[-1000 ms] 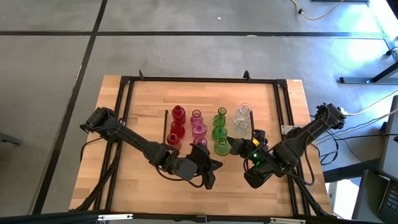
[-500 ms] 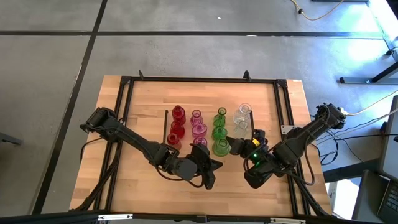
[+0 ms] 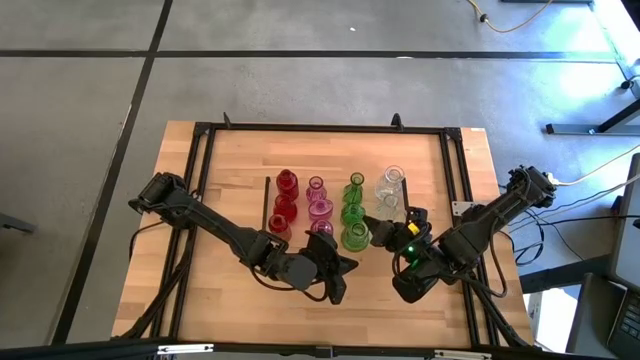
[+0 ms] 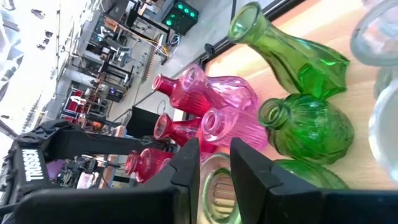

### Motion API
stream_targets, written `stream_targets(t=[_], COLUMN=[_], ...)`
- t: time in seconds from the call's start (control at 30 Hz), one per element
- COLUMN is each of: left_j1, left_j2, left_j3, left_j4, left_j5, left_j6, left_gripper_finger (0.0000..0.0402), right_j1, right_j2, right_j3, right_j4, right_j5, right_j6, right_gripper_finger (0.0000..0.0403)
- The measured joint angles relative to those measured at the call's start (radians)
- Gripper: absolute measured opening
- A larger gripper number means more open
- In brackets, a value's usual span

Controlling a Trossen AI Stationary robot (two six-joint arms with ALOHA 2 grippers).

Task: Sort vases onto shelf
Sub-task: Put the green vase on the shelf aligned with the other green vases

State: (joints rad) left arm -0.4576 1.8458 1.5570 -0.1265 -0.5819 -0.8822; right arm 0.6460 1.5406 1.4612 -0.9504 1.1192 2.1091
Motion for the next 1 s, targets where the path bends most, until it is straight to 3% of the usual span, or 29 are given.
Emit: stream_targets(t=[0.27,0.77,1.0], left_j1=[-0.001,-0.002,-0.060], left_j2=[0.000,0.000,-0.066], left_j3=[0.000,0.000,0.003], left_j4=[0.000,0.000,-0.020], left_j5=[-0.011,-0.042,-0.238], left_j6=[0.000,-0.006,0.077], left_gripper_finger=[0.0000,0.0000,0.0000], right_j1=[0.001,0.021,0.171], right_j2=[0.000,-0.001,-0.002], right_j3=[0.000,0.112,0.171], right_j4=[0.092,0.080,0.084], right_j5=[0.042,0.084,0.130], right_j6=[-0.102,-0.369,-0.569], right_gripper_finger=[0.0069,0.0069,0.0059])
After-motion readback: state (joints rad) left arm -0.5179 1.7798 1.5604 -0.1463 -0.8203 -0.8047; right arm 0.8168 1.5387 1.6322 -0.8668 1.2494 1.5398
